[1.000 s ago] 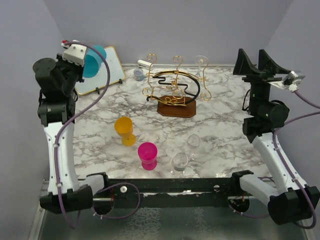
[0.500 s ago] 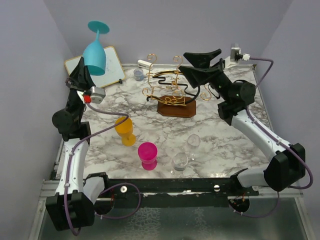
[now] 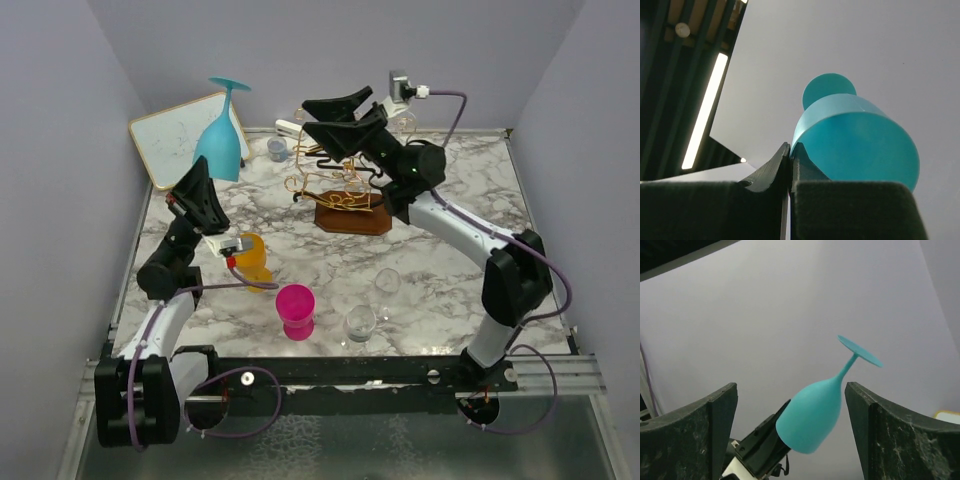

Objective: Place the wine glass upside down on the wine glass rack

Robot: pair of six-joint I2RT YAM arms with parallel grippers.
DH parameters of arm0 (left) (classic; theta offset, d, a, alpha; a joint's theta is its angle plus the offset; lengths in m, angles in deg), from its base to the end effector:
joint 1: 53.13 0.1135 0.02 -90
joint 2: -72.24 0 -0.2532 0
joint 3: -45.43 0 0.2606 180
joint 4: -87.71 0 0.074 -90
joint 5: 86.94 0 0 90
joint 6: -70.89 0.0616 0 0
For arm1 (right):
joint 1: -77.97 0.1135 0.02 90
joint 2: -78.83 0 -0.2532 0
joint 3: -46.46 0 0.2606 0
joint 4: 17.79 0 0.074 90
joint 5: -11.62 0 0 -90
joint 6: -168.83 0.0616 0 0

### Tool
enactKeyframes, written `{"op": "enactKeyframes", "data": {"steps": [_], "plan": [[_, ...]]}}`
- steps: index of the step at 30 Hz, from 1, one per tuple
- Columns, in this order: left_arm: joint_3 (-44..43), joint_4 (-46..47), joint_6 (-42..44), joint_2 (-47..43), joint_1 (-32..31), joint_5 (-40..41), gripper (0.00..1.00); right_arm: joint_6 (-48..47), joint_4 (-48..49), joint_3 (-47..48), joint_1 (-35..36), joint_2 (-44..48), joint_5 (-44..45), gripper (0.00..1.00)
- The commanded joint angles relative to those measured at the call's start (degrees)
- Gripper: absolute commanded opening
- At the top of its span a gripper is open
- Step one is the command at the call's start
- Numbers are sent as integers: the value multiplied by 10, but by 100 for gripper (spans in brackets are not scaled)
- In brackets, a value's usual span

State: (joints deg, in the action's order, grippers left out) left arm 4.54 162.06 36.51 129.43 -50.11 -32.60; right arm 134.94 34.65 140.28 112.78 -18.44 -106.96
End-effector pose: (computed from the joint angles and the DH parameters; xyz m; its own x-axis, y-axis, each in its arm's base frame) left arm 0.2002 -0.0254 0.3584 0.6974 0.7083 0.1094 -0.5495 0.4304 0.7161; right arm 0.3085 0.2504 0.4456 -0.2846 0.6900 -0.6656 -0.9375 -0.0555 0.3434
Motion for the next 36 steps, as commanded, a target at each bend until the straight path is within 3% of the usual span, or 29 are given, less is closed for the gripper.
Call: {"op": "enactKeyframes", "data": {"steps": [1, 8, 17, 36], "plan": [[13, 139, 140, 9, -29, -41, 0, 47, 44, 66, 39, -49, 6, 85], [11, 140, 208, 22, -62, -54, 0, 1, -16, 111, 78, -79, 41, 63], [4, 141, 233, 15, -82, -51, 0, -16, -50, 135, 94, -109, 56, 41], [18, 141, 230, -5, -90, -48, 0, -67, -99, 187, 118, -158, 85, 43]]}}
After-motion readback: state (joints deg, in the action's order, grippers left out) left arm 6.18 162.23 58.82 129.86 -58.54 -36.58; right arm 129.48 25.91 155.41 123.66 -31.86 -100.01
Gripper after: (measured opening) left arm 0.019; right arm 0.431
